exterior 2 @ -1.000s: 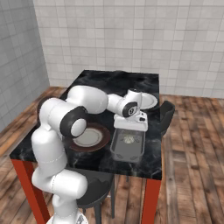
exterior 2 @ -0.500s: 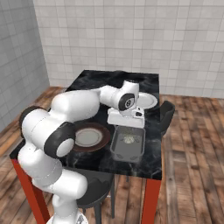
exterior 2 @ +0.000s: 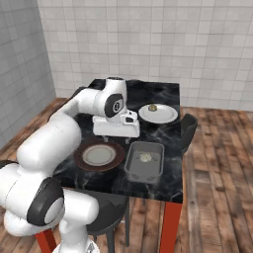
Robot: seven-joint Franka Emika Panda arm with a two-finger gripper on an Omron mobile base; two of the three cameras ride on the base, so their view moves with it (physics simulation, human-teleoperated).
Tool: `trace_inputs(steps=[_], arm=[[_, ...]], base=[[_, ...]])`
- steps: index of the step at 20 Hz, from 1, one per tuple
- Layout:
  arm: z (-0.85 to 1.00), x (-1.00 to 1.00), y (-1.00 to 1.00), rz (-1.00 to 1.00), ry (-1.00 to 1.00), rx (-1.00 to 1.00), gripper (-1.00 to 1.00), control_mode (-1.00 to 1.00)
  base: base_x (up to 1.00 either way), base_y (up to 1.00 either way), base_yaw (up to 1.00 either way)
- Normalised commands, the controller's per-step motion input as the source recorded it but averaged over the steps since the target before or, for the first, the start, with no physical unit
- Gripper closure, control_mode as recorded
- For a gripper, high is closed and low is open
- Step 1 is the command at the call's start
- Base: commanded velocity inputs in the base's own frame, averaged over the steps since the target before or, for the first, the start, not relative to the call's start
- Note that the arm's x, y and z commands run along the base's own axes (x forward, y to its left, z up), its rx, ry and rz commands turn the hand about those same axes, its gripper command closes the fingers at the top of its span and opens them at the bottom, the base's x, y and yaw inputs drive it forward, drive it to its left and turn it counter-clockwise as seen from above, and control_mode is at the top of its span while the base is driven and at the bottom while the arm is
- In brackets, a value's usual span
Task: Place two dumplings into each of the tupperware containers and then place the containers in the fridge.
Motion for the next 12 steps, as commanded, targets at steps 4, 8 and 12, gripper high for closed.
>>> trace_inputs(steps=[4,8,12], arm=[[0.49,-0.61,0.51,-0.03,0.0,-0.01,-1.0,-1.0],[0.22,-0.53,0.41,-0.04,0.0,0.0,-1.0,-1.0],[0.04,-0.4,0.32,-0.07,0.0,0.0,-1.0,-1.0]], base=[[0.0,0.0,0.0],[0.0,0.0,0.0],[0.0,0.0,0.0]])
